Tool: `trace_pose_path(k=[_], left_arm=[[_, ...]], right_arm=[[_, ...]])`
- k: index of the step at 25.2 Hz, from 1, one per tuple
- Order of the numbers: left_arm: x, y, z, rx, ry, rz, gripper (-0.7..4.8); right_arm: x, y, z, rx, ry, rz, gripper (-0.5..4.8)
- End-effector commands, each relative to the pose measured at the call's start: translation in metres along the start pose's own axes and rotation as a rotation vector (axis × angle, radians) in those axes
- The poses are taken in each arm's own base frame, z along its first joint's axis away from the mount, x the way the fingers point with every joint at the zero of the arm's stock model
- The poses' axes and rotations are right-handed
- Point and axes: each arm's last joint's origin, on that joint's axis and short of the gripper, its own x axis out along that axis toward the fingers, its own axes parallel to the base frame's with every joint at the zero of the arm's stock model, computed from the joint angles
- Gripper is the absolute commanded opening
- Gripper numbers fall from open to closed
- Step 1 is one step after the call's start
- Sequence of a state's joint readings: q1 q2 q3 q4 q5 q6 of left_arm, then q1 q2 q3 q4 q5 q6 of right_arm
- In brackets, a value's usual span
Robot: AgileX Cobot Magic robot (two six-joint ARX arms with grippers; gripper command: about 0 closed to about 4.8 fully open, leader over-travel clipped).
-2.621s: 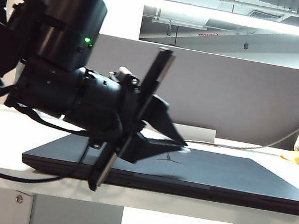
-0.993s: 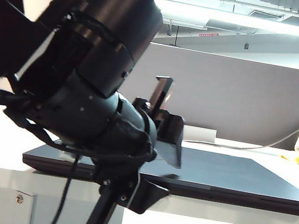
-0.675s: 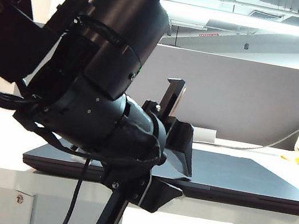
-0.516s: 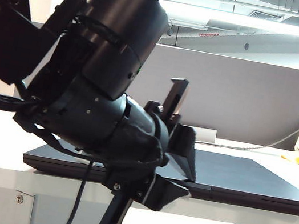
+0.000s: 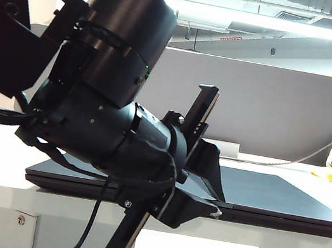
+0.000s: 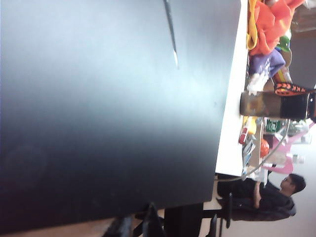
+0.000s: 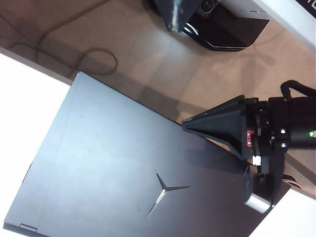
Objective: Open the lid of the laptop and use the keypad to enter the password "123".
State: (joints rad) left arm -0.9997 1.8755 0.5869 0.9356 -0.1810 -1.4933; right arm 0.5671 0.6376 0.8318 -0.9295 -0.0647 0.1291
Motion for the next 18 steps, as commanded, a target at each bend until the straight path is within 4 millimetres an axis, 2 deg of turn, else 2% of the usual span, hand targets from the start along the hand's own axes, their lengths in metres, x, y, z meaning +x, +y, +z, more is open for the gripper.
trace_pose_path(k=[1,14,18], left_arm=[[0.001,-0.019,0.014,0.034,-0.115,-0.121,0.2],[-0.02,-0.061,0.025,0.278,-0.178,-0.245,-0.05],[-0.03,-0.074,0.047,0.312,-0.214,-0.278,-0.05]], right_arm=[[-0.001,0.0,0.0,-0.007,0.005,0.001,-0.05],[-0.001,0.0,0.0,-0.007,0.005,0.001,-0.05],[-0.001,0.0,0.0,-0.007,0.005,0.001,-0.05]])
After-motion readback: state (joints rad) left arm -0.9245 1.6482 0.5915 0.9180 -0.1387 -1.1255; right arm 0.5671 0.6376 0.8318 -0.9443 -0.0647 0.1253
